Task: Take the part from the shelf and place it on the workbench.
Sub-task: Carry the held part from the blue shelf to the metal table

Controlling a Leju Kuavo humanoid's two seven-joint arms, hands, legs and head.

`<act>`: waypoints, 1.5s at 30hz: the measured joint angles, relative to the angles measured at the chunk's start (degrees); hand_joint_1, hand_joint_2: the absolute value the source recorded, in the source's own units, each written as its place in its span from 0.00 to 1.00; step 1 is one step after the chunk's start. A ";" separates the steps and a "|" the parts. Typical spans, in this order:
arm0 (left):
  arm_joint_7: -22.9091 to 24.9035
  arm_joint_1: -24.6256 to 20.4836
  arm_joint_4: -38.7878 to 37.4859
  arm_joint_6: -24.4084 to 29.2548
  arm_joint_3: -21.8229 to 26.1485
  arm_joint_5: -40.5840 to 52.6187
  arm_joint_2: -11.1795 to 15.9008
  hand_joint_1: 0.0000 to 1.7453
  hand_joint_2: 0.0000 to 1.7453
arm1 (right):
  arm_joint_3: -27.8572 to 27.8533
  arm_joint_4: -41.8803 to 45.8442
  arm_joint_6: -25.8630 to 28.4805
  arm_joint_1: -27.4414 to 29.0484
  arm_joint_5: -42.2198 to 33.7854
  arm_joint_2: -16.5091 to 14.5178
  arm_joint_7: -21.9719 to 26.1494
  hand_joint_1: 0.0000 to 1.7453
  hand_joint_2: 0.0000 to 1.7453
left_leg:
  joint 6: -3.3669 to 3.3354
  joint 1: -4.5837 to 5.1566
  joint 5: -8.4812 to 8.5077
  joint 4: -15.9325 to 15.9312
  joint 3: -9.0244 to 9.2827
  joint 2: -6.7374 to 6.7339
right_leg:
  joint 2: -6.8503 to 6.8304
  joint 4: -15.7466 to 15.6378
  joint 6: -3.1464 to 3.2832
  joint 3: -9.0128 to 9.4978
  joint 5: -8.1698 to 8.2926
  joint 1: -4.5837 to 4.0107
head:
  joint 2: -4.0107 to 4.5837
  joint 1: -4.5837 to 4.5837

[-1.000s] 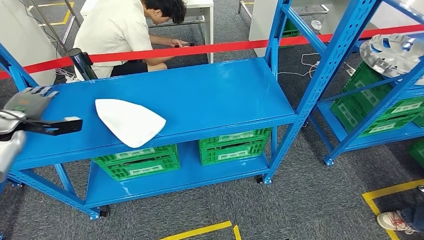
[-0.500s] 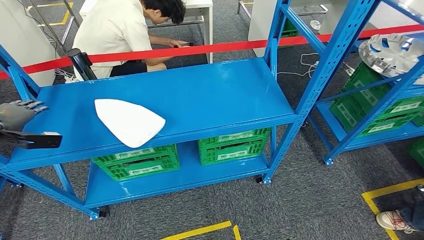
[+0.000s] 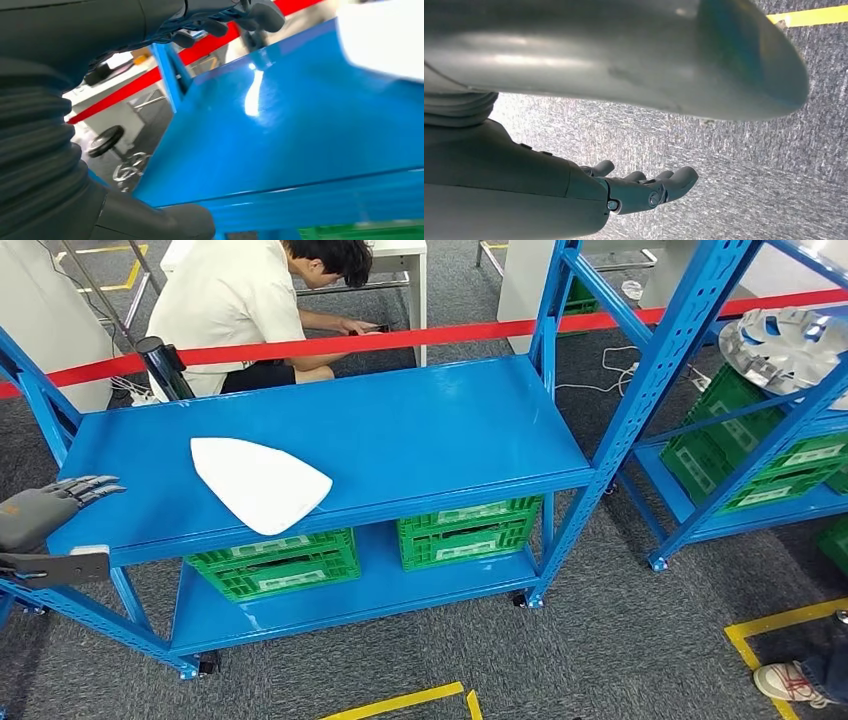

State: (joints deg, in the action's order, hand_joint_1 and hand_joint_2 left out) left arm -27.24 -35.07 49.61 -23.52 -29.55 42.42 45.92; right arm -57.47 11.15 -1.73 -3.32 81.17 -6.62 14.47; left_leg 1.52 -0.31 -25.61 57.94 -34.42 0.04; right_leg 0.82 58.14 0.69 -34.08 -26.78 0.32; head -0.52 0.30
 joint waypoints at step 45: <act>0.99 11.84 6.02 33.86 4.54 8.49 -35.67 0.00 1.00 | -2.38 0.00 1.06 -0.26 -0.78 -0.35 0.37 0.00 0.00 | -0.12 0.16 -0.06 0.08 0.04 0.25 | -0.38 -0.01 -0.18 0.14 -0.02 0.17 | 0.00 -0.14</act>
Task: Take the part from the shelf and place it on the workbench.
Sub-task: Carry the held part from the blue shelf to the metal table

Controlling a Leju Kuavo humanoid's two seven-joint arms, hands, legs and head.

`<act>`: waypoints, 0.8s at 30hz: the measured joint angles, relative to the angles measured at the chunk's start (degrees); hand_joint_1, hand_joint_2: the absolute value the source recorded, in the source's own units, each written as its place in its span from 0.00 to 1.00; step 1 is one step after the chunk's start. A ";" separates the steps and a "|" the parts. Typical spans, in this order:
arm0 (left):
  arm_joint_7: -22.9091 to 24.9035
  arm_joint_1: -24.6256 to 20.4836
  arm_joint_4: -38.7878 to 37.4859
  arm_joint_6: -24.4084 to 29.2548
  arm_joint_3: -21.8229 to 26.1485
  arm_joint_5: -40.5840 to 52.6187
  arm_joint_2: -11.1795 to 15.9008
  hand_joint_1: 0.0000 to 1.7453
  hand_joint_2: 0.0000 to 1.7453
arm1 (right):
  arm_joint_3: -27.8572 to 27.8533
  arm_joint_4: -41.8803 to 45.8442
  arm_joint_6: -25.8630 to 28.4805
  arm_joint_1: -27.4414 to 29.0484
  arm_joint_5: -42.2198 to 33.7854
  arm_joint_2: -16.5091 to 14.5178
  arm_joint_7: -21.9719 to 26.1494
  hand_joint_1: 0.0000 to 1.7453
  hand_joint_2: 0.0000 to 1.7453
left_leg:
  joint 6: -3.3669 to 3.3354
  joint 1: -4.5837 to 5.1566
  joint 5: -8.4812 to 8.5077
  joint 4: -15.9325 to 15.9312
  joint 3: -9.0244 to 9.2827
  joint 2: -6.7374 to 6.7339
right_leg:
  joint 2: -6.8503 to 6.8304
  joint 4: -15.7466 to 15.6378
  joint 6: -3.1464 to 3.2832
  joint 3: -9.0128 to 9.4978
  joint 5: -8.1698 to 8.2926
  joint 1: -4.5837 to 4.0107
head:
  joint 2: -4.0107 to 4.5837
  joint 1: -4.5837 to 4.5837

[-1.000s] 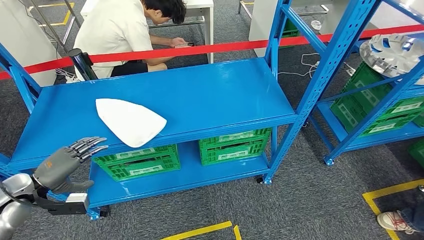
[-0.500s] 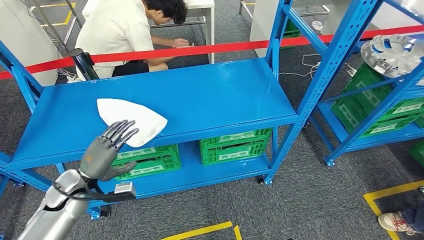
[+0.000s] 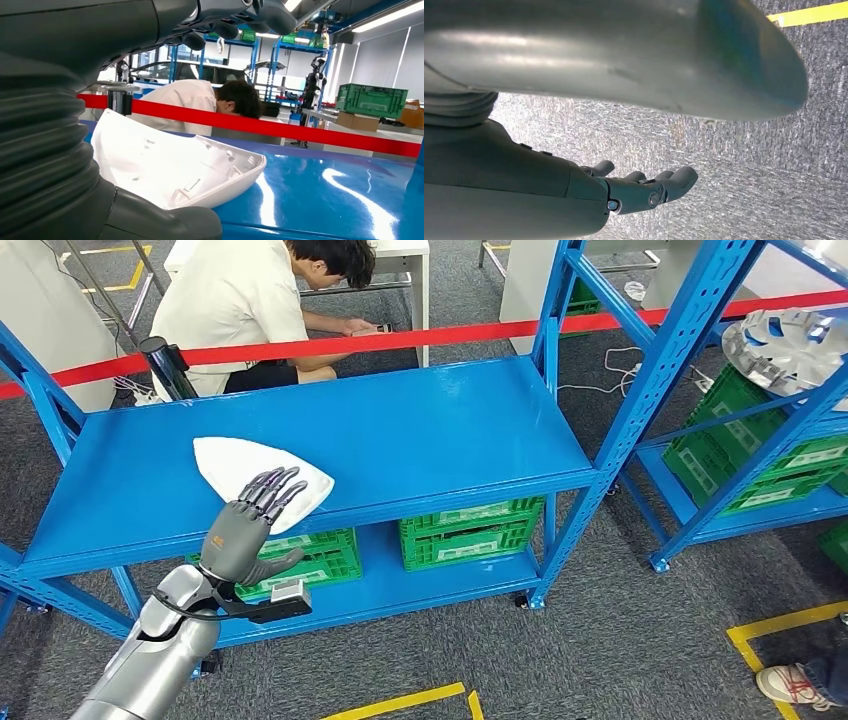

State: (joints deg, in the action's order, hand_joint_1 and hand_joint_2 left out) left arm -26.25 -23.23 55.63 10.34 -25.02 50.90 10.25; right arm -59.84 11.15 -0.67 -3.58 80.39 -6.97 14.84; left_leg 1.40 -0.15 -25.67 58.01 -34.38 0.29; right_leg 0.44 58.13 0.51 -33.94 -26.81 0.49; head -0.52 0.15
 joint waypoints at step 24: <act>12.59 -12.98 -27.18 -2.72 -1.12 2.54 -8.14 0.00 1.00 | 0.01 0.00 -0.55 -0.08 1.58 -0.15 -0.50 0.00 0.00 | -0.03 0.00 0.02 0.01 -0.01 0.02 | -0.02 0.00 -0.03 0.02 0.03 -0.01 | 0.00 0.00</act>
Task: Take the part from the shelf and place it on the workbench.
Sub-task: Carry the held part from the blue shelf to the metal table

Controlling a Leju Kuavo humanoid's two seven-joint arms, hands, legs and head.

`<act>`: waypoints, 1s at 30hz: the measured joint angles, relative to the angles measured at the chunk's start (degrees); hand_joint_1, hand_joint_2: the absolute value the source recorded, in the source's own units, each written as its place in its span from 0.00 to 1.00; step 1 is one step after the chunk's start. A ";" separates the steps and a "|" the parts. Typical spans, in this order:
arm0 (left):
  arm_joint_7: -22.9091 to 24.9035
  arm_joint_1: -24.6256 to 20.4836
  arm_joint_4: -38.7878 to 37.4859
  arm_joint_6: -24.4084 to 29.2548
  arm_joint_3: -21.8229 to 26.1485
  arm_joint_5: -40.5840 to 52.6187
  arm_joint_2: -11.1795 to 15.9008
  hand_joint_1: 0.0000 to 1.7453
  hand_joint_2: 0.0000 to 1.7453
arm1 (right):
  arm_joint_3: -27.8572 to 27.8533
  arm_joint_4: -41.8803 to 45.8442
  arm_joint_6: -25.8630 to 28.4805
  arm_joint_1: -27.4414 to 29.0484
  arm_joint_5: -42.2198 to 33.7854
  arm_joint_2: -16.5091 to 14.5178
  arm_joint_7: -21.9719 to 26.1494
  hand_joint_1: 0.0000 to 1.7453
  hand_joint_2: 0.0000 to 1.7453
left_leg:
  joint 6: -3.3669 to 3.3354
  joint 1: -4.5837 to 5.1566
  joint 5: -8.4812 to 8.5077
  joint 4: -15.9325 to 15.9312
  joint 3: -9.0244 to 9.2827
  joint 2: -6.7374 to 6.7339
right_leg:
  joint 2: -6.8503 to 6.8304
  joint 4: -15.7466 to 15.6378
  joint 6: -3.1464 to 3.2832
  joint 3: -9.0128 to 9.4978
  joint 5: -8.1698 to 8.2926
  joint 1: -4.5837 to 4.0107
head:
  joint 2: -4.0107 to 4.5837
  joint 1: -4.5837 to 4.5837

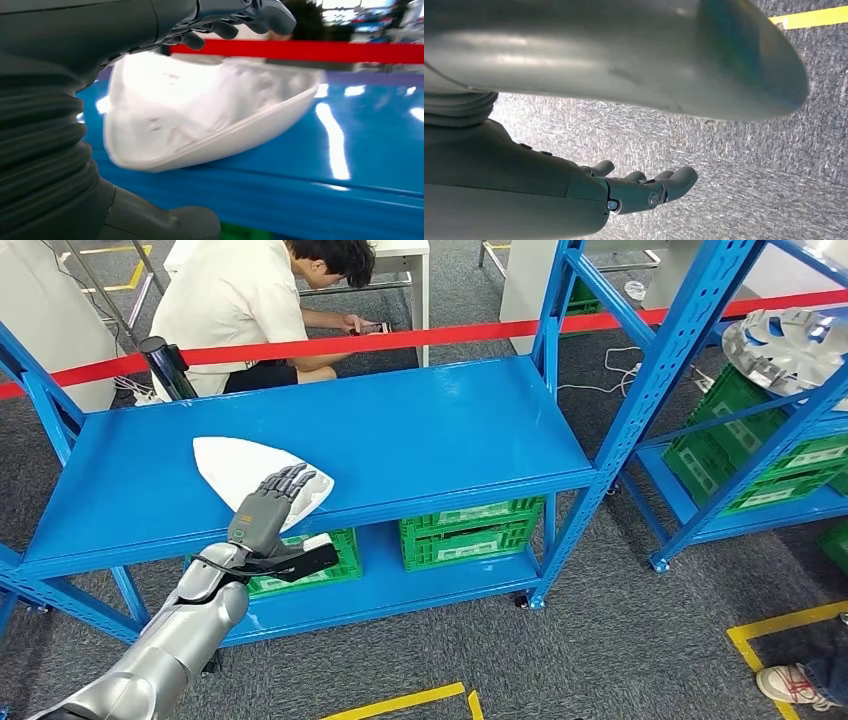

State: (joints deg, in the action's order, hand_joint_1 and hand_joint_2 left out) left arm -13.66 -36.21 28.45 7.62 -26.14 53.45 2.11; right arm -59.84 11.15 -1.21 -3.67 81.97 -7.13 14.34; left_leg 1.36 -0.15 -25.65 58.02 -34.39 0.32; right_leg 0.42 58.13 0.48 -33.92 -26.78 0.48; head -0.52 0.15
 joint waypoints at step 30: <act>8.36 -1.87 -7.65 7.18 7.06 -1.45 -1.30 0.00 1.00 | 1.19 0.00 -0.14 -0.19 1.39 0.00 -0.88 0.00 0.00 | -0.01 0.00 -0.01 0.00 -0.04 0.06 | -0.03 0.00 -0.03 0.00 -0.03 0.02 | 0.00 0.00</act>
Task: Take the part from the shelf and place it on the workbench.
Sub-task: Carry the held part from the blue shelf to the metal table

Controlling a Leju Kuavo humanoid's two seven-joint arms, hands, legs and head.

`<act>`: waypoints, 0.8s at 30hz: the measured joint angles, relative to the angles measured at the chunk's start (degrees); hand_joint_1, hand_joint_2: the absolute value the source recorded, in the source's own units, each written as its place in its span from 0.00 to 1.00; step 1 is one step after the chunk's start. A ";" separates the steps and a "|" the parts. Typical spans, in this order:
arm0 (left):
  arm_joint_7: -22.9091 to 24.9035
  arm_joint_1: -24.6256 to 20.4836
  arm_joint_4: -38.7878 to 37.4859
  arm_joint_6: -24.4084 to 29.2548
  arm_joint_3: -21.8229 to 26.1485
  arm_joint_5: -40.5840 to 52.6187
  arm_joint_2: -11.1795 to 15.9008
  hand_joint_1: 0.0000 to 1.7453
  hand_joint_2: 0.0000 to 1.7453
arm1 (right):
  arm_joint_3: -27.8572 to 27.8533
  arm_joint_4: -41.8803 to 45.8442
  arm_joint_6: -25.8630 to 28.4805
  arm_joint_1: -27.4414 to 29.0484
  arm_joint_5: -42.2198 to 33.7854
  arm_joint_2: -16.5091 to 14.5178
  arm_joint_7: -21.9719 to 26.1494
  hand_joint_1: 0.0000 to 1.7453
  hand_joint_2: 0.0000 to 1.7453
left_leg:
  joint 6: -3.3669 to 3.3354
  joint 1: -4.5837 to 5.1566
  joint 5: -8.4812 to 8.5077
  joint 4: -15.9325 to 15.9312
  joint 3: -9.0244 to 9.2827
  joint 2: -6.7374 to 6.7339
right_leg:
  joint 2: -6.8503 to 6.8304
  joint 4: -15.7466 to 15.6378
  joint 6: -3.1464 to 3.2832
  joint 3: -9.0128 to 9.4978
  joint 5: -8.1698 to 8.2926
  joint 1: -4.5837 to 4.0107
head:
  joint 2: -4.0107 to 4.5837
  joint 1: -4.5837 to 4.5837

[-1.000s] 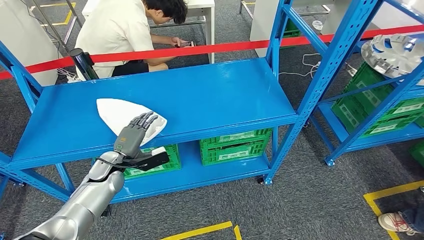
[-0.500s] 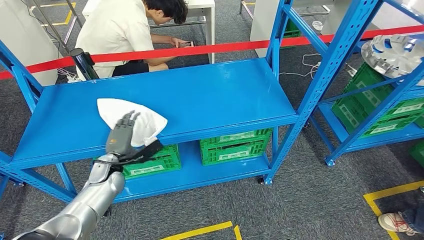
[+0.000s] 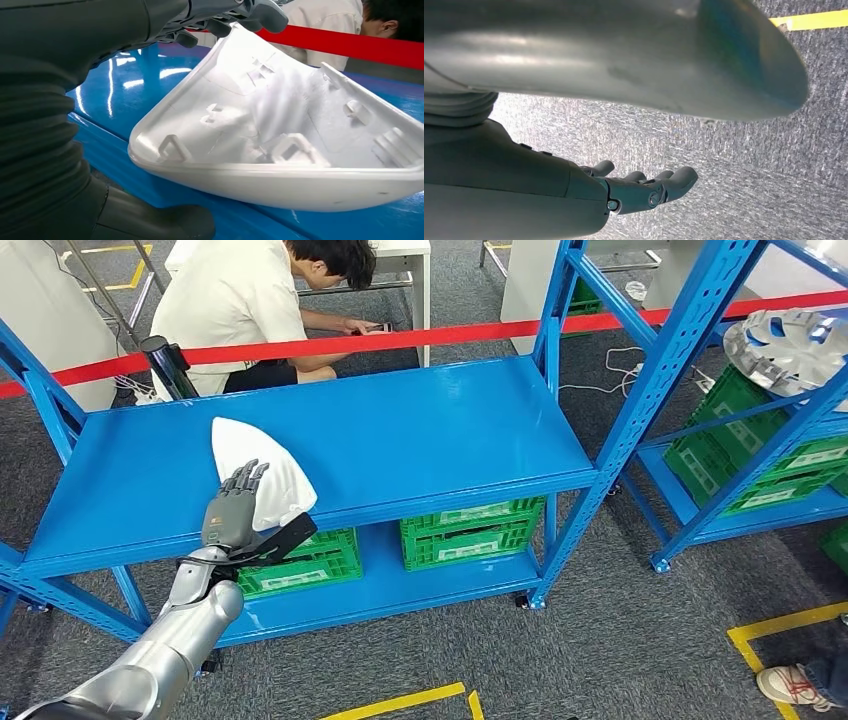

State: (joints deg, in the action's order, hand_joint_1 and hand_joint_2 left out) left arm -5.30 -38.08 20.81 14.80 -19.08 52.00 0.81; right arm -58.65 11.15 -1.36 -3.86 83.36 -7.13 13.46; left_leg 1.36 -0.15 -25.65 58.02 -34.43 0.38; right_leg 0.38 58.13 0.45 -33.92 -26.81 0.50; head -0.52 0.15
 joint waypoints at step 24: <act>-6.79 1.08 -0.36 -2.79 0.34 0.90 -0.60 1.00 1.00 | 0.29 0.00 -0.24 -0.30 -0.10 0.02 0.27 0.00 0.00 | 0.00 0.00 0.00 0.00 0.01 0.01 | -0.01 0.00 0.00 0.02 0.00 0.00 | 0.00 0.00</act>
State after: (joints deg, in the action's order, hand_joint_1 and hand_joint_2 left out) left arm -12.09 -37.00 20.45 12.01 -18.74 52.90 0.21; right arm -58.36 11.15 -1.60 -4.16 83.26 -7.10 13.73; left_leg 1.36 -0.15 -25.65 58.02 -34.42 0.39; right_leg 0.37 58.13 0.45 -33.90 -26.81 0.49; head -0.52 0.15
